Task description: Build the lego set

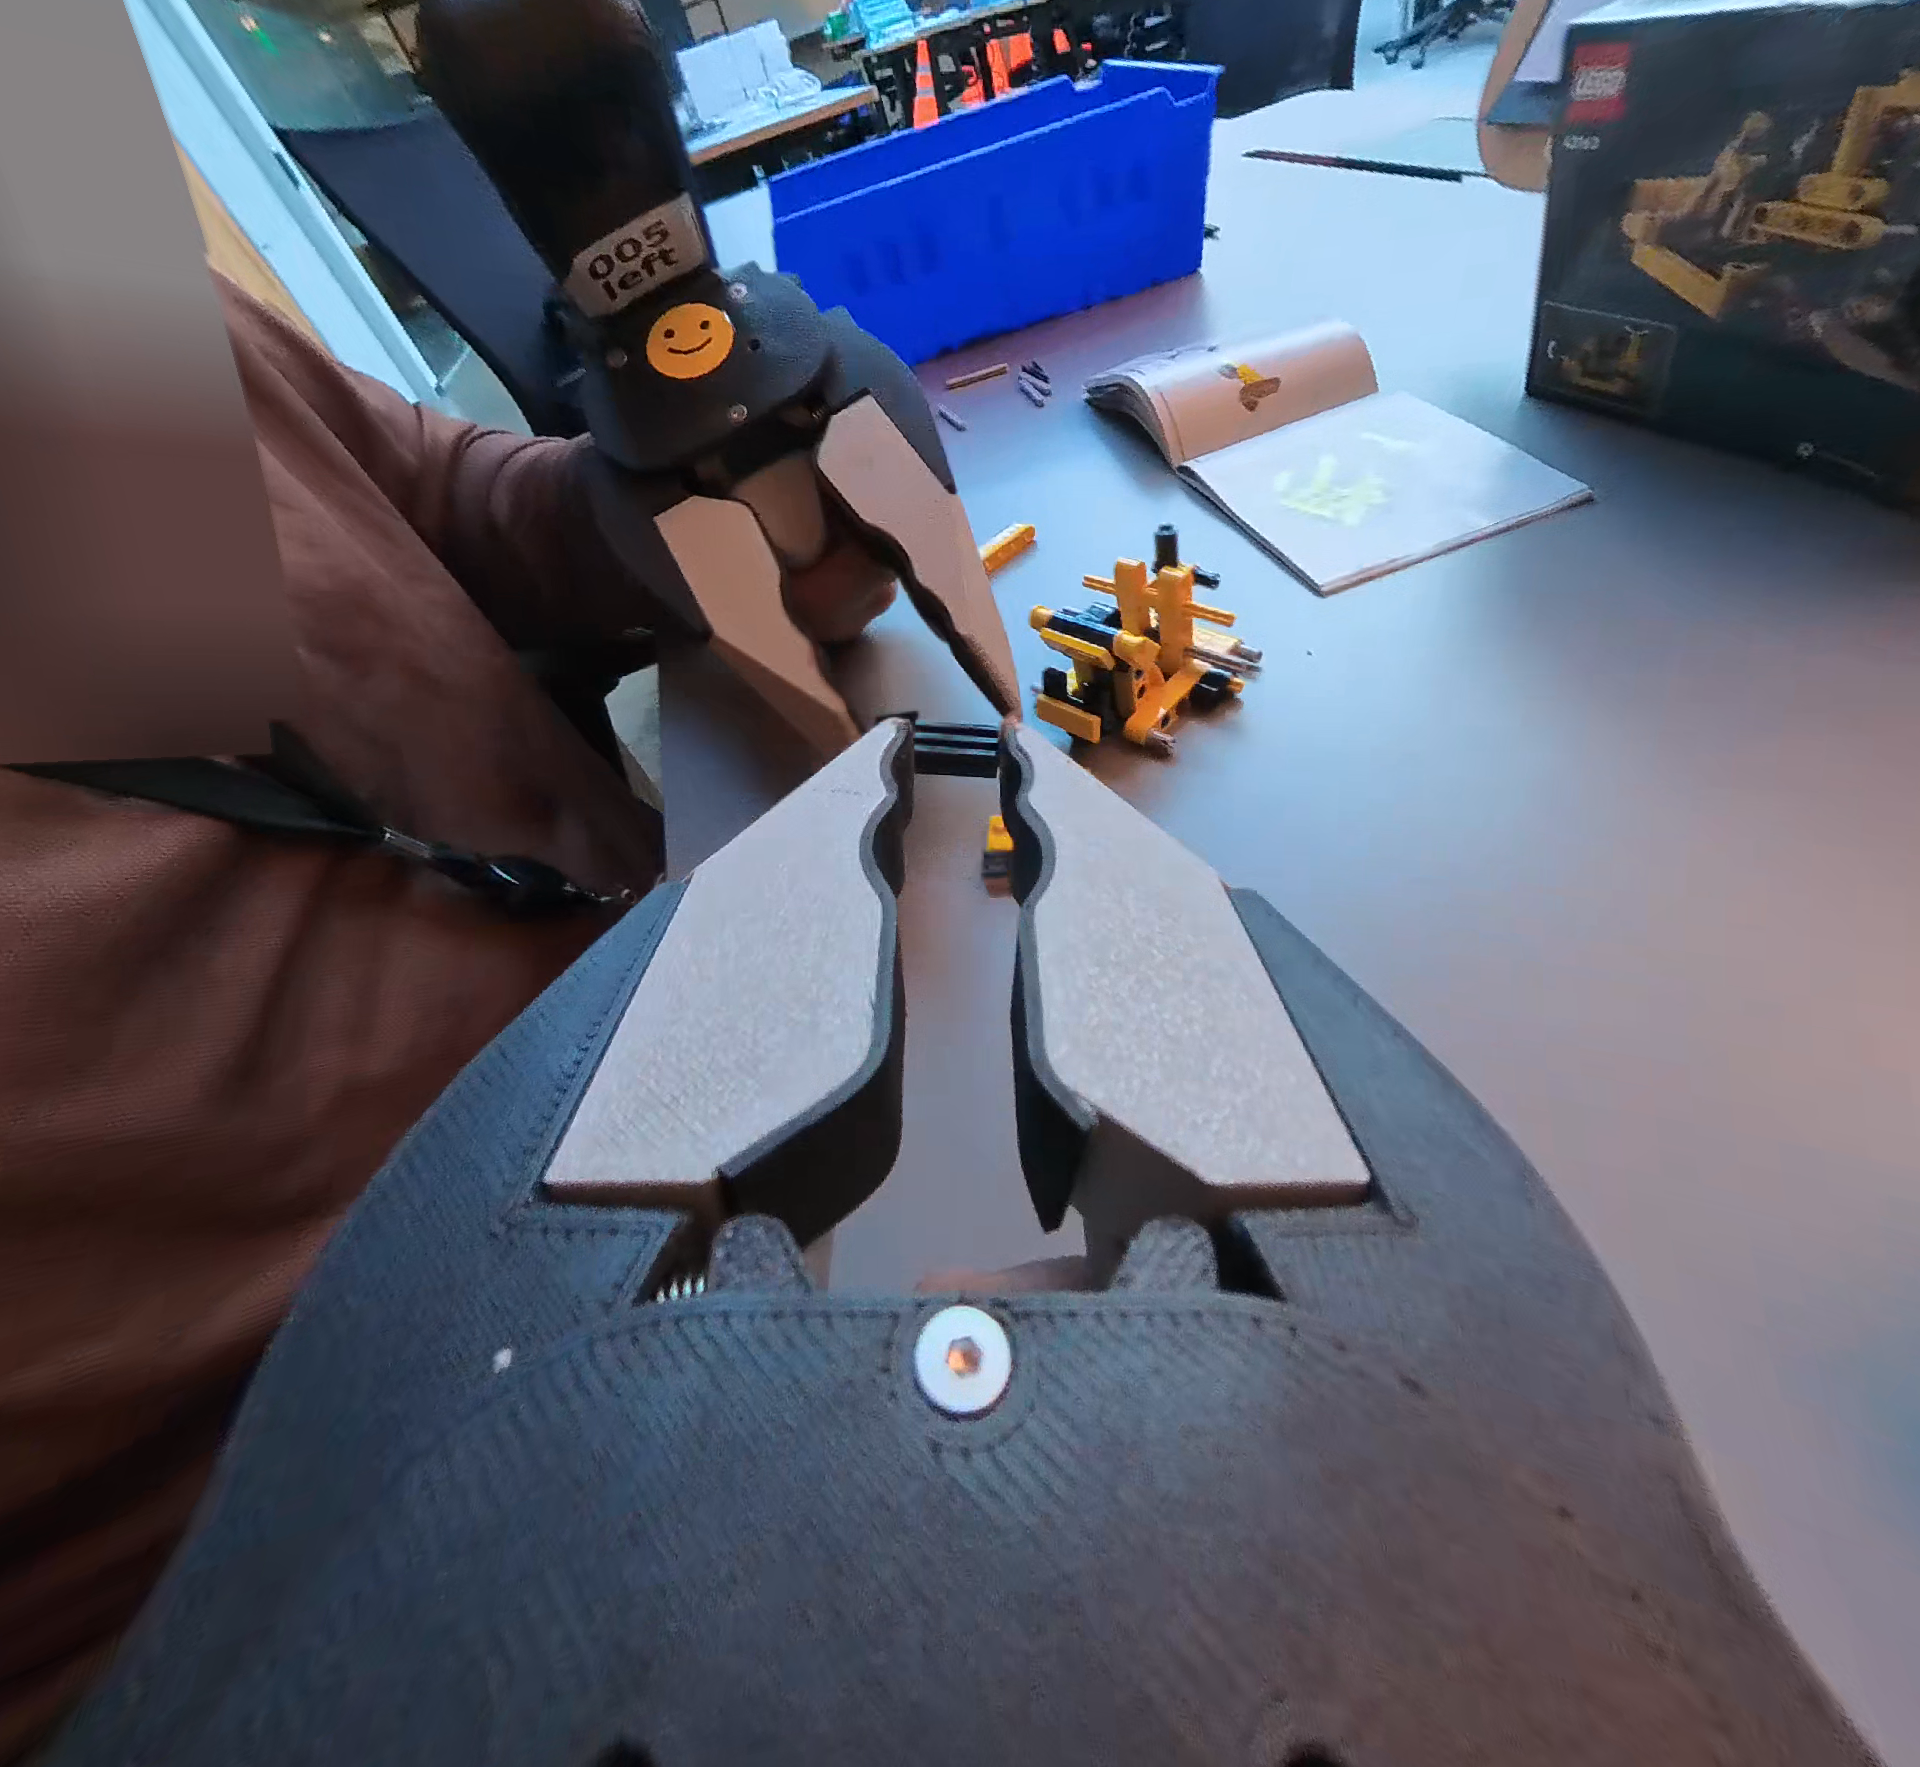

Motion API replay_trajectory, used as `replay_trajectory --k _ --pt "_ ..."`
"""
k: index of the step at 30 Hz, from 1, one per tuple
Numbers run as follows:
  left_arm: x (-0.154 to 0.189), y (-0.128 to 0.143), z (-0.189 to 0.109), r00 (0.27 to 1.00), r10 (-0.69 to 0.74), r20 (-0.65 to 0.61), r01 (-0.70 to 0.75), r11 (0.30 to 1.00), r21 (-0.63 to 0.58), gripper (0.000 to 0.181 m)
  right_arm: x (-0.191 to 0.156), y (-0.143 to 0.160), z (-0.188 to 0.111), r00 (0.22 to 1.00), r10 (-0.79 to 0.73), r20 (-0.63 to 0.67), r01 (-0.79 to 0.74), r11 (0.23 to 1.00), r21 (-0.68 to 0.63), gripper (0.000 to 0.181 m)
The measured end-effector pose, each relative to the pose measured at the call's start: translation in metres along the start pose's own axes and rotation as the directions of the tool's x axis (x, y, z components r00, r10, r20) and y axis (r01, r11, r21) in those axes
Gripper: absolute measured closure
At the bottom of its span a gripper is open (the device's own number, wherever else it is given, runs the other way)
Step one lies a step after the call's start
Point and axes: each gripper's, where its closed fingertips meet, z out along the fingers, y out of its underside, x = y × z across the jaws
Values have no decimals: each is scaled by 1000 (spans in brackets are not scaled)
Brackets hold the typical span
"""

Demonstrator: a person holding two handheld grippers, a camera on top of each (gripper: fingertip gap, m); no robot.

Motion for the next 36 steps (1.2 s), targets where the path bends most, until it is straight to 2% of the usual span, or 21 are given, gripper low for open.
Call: replay_trajectory --k 3,5,7,10,14,16,19,22,24,26,32,36 --pt "-1 -2 -12 1000 22 19 -23 999 33 159 -11 -7 7 998 -60 32 59 997 44 169" --pt "10 -9 -19 999 -5 -45 9 996 87 166 -23 -11 15 989 -138 52 135 989 63 169" --pt "24 -18 -26 986 -77 -145 97 986 134 166 -34 -12 25 967 -251 43 248 966 68 169" --pt "37 -29 -36 944 -184 -275 237 956 171 163 -50 -15 38 895 -447 -2 446 892 71 168" --pt "40 -43 -53 847 -305 -435 429 876 221 168 -61 -24 45 765 -638 -91 643 765 43 168" --pt "43 -47 -60 775 -346 -529 514 831 210 175 -64 -27 45 743 -662 -101 667 744 33 168" --pt "49 -51 -69 680 -364 -636 593 783 186 174 -74 -27 42 703 -706 -79 711 701 63 168" --pt "48 -54 -70 639 -378 -670 633 754 178 175 -82 -30 40 640 -763 -88 767 628 134 168" --pt "50 -59 -72 605 -374 -703 655 735 173 177 -82 -31 40 659 -747 -90 750 644 150 168" --pt "49 -61 -72 601 -372 -707 665 724 184 179 -80 -33 38 692 -717 -83 719 677 157 168" --pt "49 -57 -66 594 -379 -710 662 731 163 181 -78 -33 39 740 -670 -54 672 739 47 168" --pt "52 -54 -61 587 -387 -711 654 744 135 181 -76 -31 41 718 -693 -66 693 720 -34 168"
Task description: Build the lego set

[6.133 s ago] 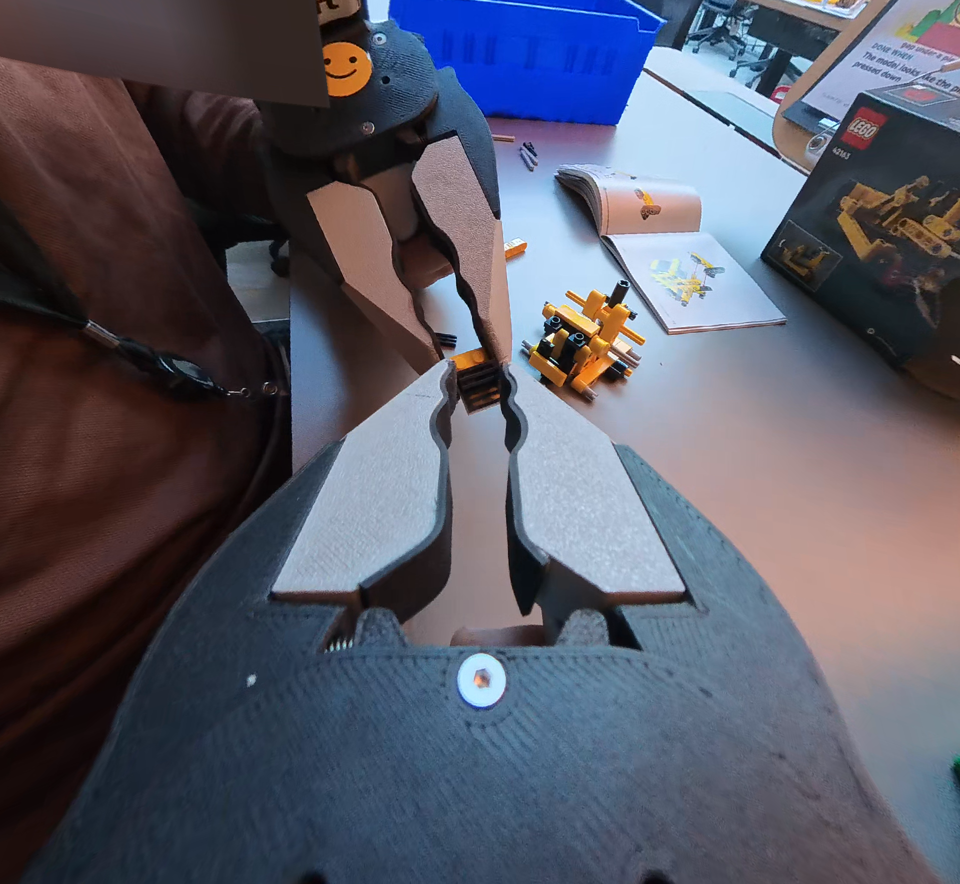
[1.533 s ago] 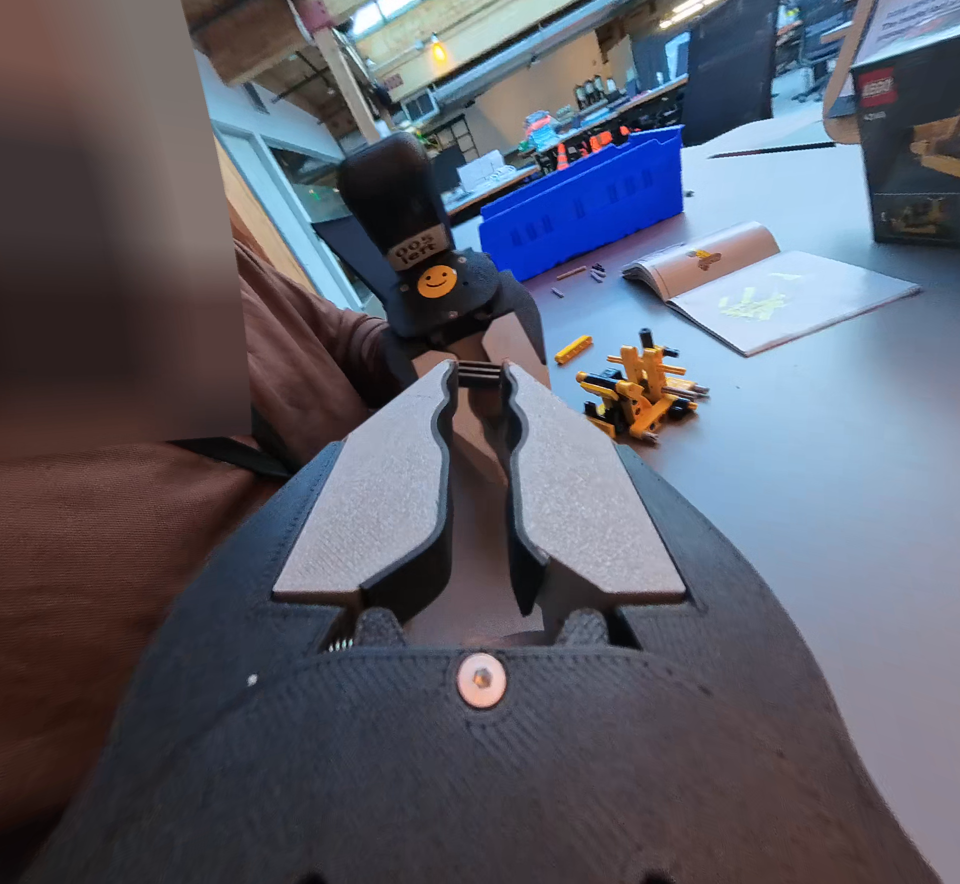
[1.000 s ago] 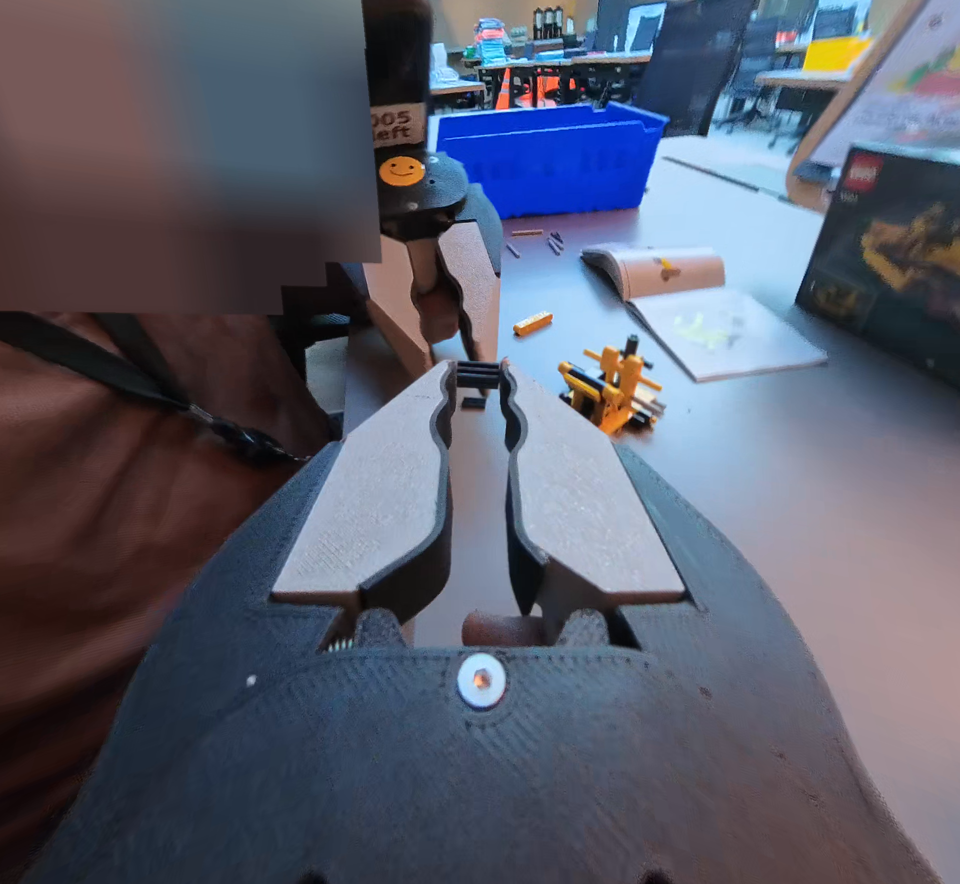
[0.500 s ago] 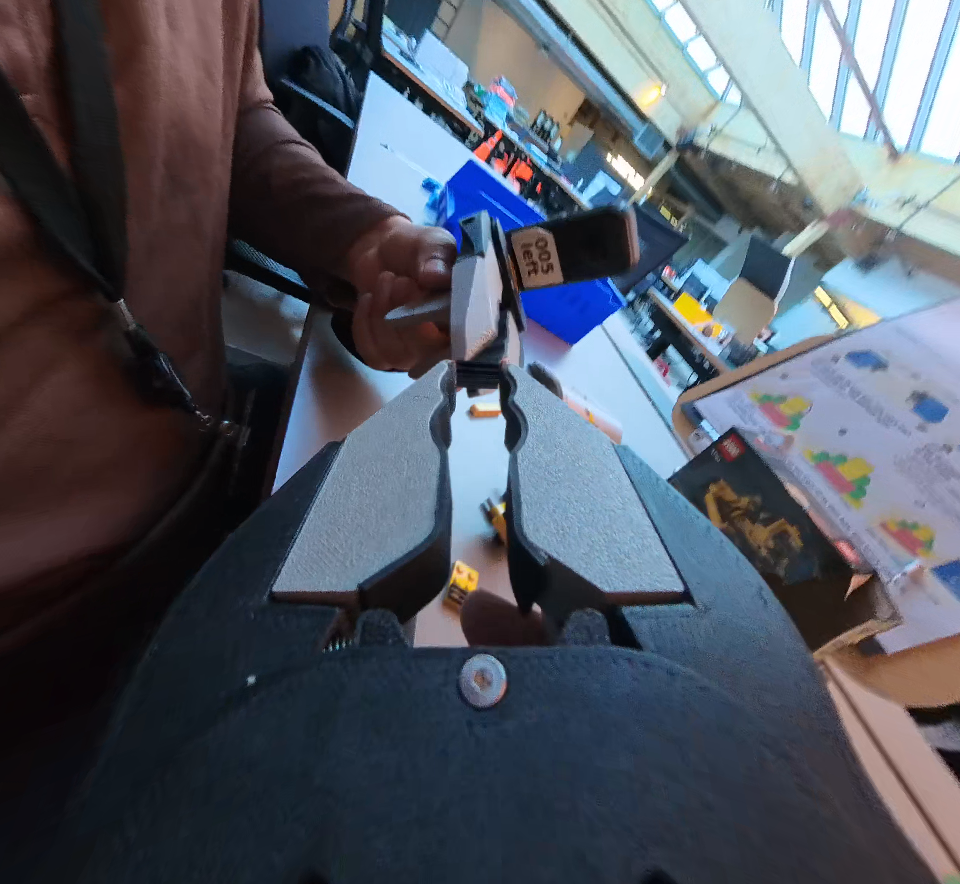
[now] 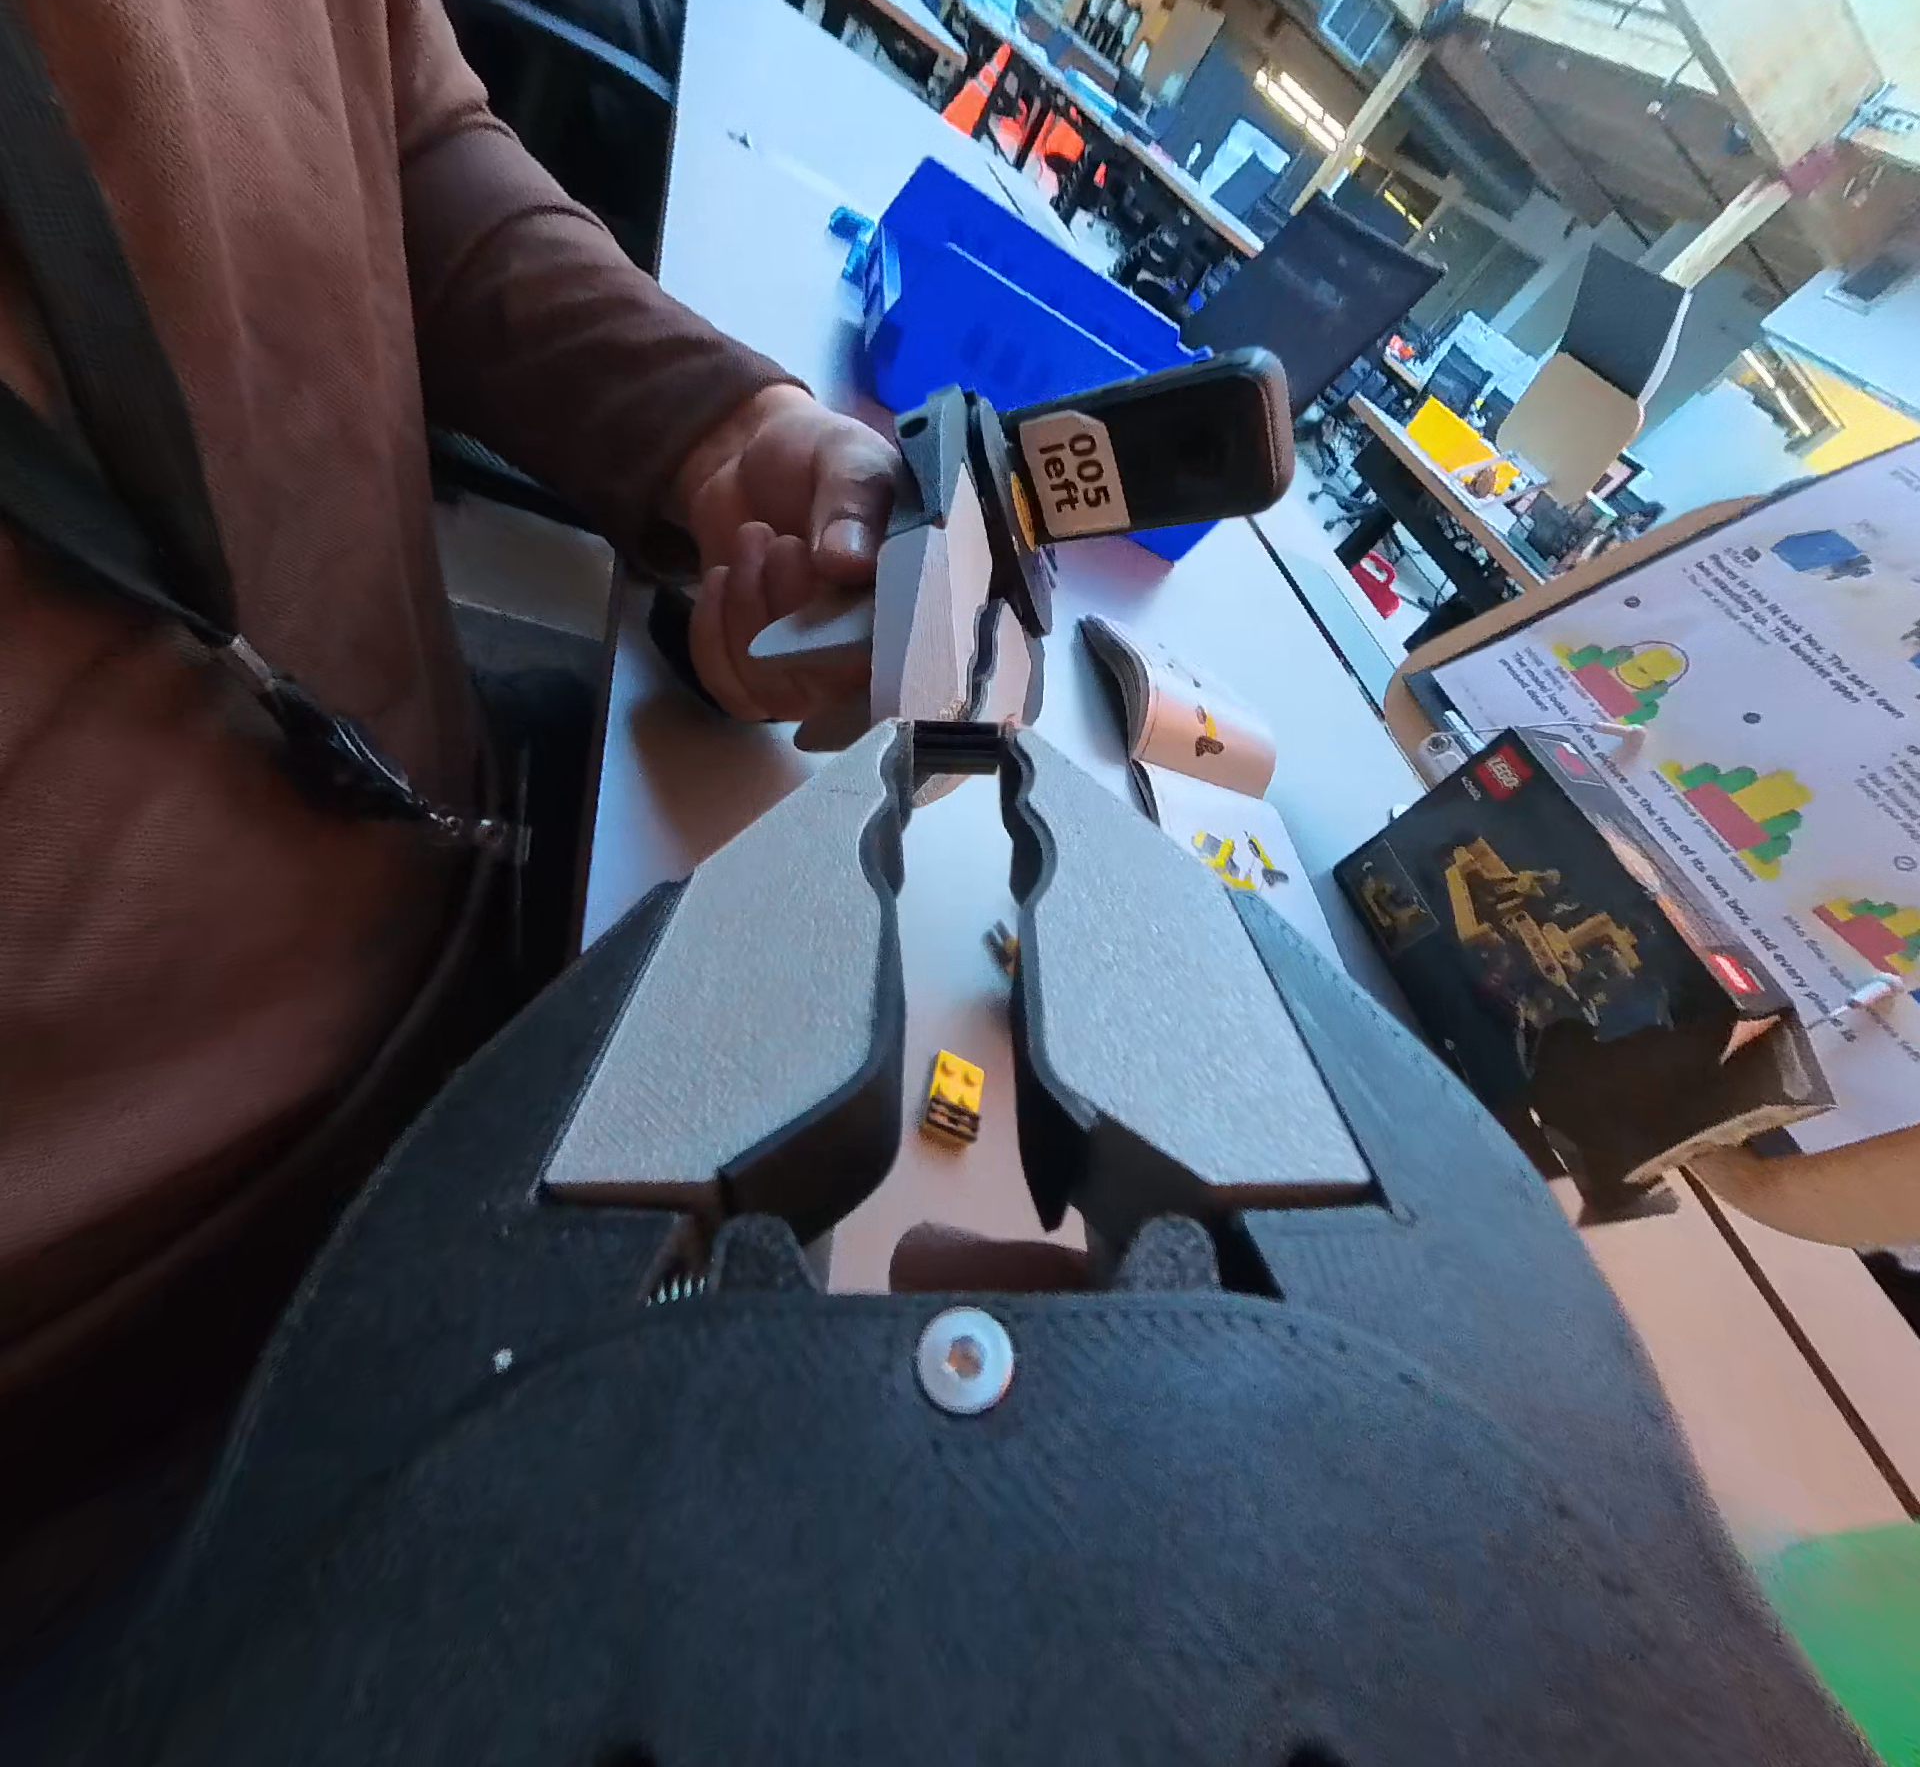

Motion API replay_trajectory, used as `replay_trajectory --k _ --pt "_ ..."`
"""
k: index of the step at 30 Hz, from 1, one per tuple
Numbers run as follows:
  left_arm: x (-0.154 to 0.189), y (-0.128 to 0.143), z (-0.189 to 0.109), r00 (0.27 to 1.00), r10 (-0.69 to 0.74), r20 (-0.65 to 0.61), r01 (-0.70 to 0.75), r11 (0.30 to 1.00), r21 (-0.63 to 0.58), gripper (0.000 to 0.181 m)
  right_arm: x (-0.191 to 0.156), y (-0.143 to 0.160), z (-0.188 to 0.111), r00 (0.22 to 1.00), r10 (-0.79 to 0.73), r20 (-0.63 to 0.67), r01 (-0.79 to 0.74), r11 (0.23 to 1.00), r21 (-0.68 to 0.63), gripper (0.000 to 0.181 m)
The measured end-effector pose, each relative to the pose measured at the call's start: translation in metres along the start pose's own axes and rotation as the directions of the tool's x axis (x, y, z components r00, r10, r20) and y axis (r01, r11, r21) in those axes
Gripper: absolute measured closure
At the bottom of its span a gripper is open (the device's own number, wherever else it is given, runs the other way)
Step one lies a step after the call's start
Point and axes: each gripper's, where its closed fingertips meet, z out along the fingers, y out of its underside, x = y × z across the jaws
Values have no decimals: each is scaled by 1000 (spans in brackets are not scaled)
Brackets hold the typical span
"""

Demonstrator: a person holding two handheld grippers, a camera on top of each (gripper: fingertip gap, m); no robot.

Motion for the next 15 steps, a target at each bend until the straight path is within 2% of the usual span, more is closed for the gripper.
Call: replay_trajectory --k 5,10,13,15 --pt "2 -4 -1 999 -33 -38 34 999 20 181 2 -1 -3 1000 -12 -17 12 999 -30 168" --pt "9 -8 -1 988 -83 -127 90 994 54 181 1 -10 -7 996 -74 -42 78 990 120 168" --pt "17 -17 -7 977 -94 -193 110 992 69 171 8 -8 -10 996 -71 -62 80 987 140 168" --pt "10 -31 -19 989 -56 -135 69 993 93 171 15 -14 -15 995 -53 -80 67 983 172 168"
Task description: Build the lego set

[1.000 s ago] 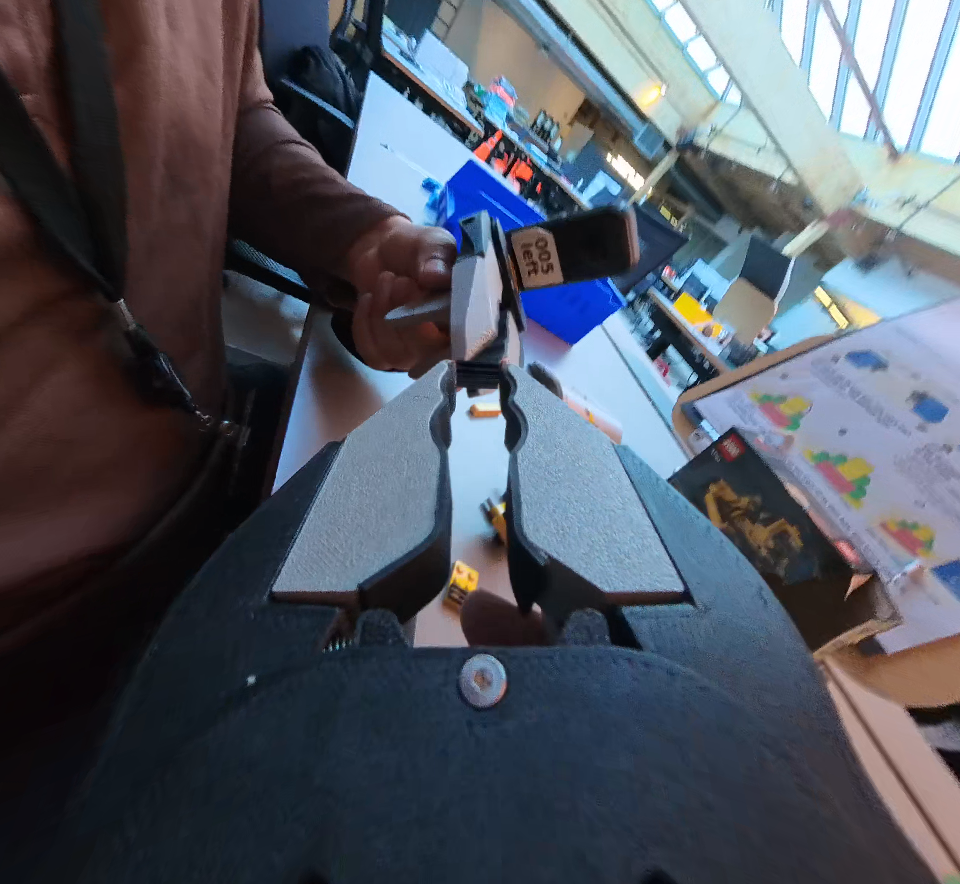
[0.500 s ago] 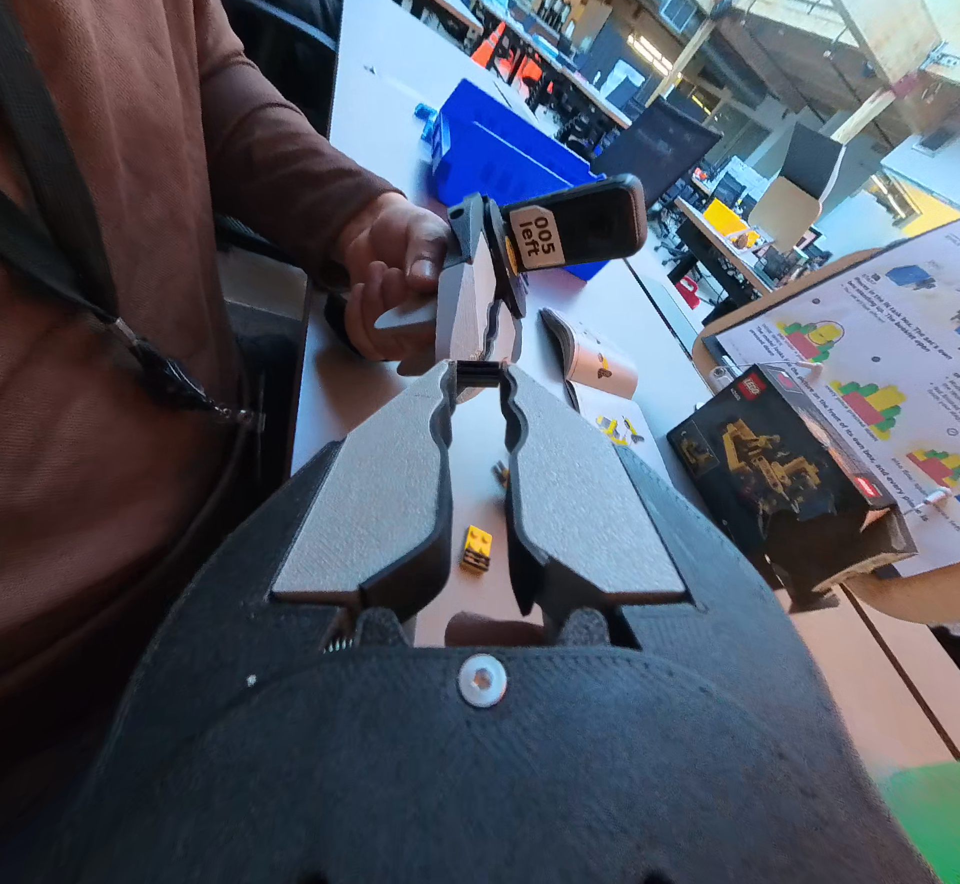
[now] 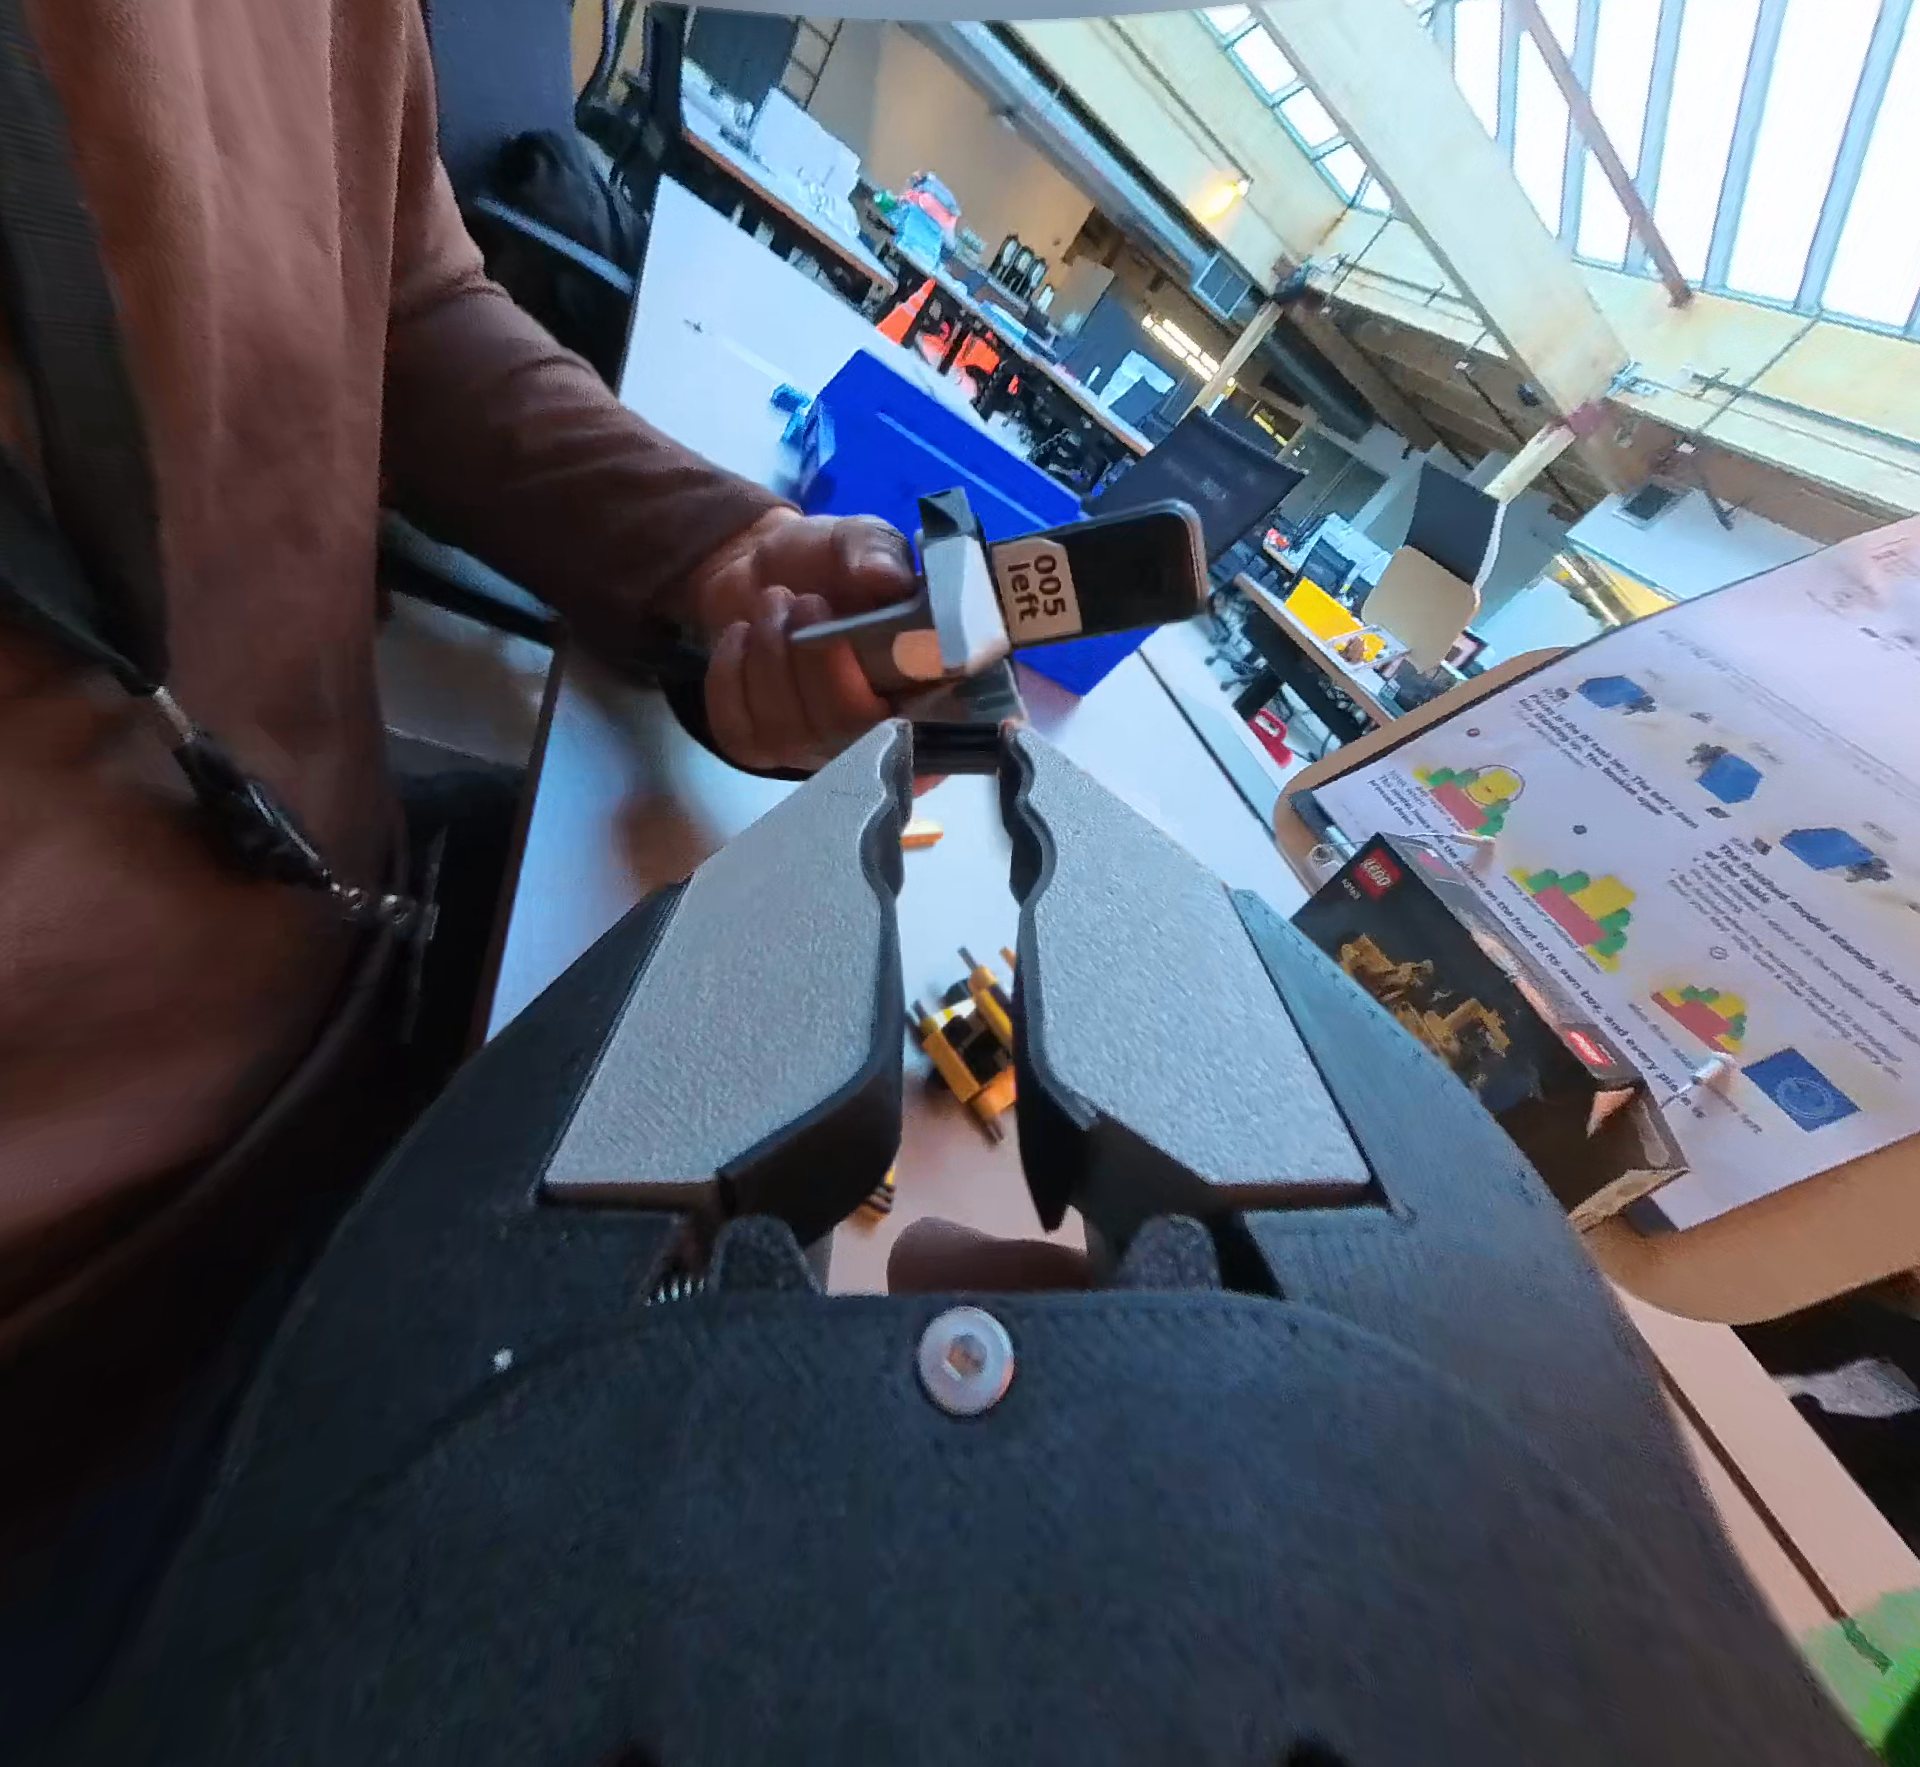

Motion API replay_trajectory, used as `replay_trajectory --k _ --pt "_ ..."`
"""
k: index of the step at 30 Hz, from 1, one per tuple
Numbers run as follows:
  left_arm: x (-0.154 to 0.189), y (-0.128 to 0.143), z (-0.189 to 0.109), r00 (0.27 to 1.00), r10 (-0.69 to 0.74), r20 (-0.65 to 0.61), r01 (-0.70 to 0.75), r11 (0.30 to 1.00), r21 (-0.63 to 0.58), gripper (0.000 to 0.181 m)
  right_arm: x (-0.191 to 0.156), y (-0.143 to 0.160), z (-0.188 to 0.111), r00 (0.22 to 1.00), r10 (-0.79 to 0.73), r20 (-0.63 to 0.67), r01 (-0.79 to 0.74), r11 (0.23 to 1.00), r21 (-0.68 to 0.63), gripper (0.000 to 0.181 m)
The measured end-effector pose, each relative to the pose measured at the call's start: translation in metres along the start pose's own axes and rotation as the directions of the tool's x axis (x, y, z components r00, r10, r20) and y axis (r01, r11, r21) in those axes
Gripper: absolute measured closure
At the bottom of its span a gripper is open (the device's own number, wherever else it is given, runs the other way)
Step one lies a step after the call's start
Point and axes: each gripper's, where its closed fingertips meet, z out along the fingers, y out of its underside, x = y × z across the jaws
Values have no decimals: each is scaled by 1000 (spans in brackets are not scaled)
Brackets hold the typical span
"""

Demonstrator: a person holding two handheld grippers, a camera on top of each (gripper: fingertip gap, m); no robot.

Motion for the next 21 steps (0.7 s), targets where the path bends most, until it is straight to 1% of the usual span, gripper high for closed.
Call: replay_trajectory --k 2,4,6,9,11,13,16,19,21 --pt "-4 -16 -13 995 59 82 -60 998 8 167 6 -3 -3 1000 13 -24 -13 1000 19 169" --pt "-2 -23 -20 990 89 111 -89 996 -8 167 8 -1 -2 999 -4 -38 5 1000 12 169" --pt "-2 -17 -17 990 84 114 -78 995 -54 166 6 1 3 999 -20 -33 20 1000 2 169" --pt "-6 5 -1 996 43 77 -32 991 -130 163 1 8 13 999 -38 -17 38 999 -38 168" --pt "-8 13 7 998 25 49 -18 990 -139 166 -2 18 19 999 -33 0 33 995 -93 168" --pt "-11 15 11 999 21 46 -15 991 -134 174 -3 26 21 1000 -16 0 16 991 -136 167" --pt "-17 16 10 997 25 68 -15 990 -143 174 -4 33 20 1000 8 -2 -8 986 -164 168" --pt "-20 19 9 995 43 86 -29 987 -156 174 -6 37 21 1000 10 2 -9 986 -169 168" --pt "-22 19 9 992 67 105 -50 986 -156 174 -5 40 21 999 38 -1 -37 984 -172 167"
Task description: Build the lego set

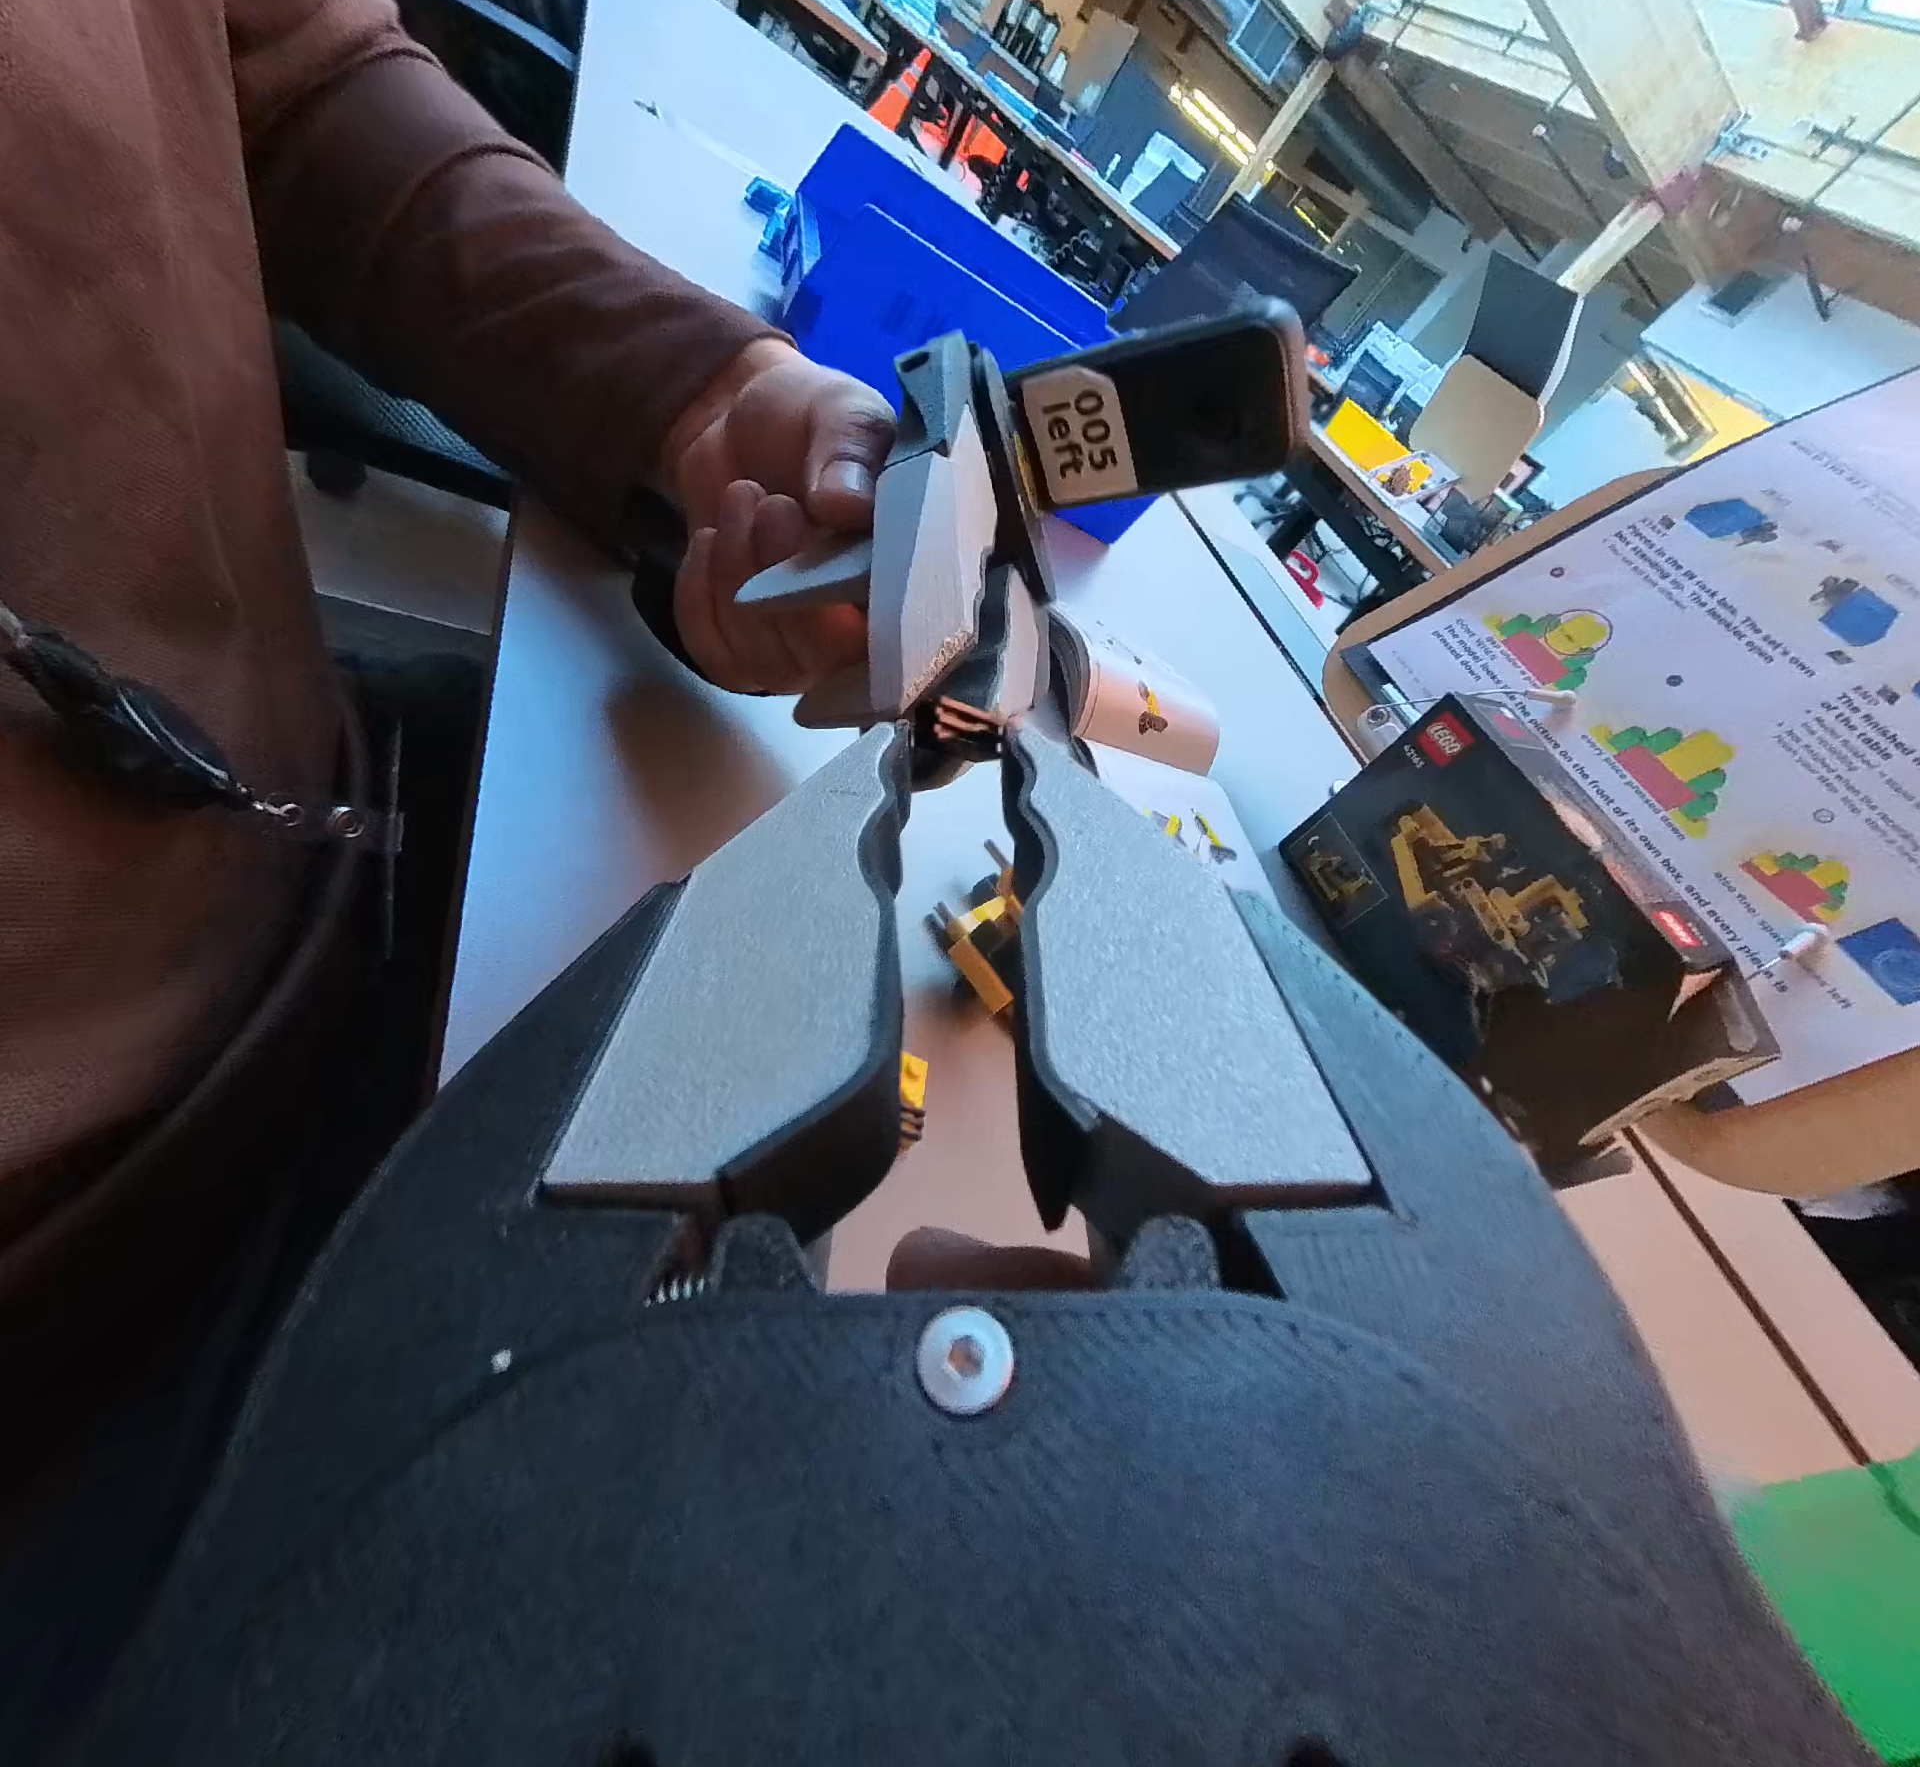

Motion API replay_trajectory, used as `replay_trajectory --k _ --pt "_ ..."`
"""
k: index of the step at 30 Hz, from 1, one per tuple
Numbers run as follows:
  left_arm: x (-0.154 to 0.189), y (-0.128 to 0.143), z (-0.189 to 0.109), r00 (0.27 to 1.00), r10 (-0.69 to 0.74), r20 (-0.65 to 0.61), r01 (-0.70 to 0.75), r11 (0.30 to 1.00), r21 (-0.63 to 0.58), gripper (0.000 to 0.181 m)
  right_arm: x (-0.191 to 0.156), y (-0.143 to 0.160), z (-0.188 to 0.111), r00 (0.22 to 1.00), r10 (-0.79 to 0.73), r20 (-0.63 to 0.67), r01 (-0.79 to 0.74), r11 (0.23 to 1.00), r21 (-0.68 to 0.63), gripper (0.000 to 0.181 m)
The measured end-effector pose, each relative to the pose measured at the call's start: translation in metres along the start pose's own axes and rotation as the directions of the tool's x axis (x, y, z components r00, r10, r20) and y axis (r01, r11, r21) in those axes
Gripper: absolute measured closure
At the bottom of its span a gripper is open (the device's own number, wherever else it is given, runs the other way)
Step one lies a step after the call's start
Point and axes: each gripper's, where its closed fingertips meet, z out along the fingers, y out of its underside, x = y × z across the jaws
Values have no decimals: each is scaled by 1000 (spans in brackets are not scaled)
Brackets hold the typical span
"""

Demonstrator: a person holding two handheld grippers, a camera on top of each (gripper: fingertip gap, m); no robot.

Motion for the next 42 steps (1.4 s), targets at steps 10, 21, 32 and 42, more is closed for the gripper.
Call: replay_trajectory --k 10,21,32,42 --pt "-41 4 -10 913 250 323 -219 967 -130 181 3 46 2 978 209 18 -204 968 -146 181" --pt "-61 12 -86 684 528 503 -363 845 -394 176 -14 64 -27 961 250 115 -211 938 -274 152" --pt "-83 -4 -135 625 506 595 -356 863 -360 161 -62 80 2 938 182 294 -35 896 -443 178" --pt "-88 -5 -140 592 464 659 -334 885 -323 164 102 3 -54 928 296 -225 -327 938 -112 180"
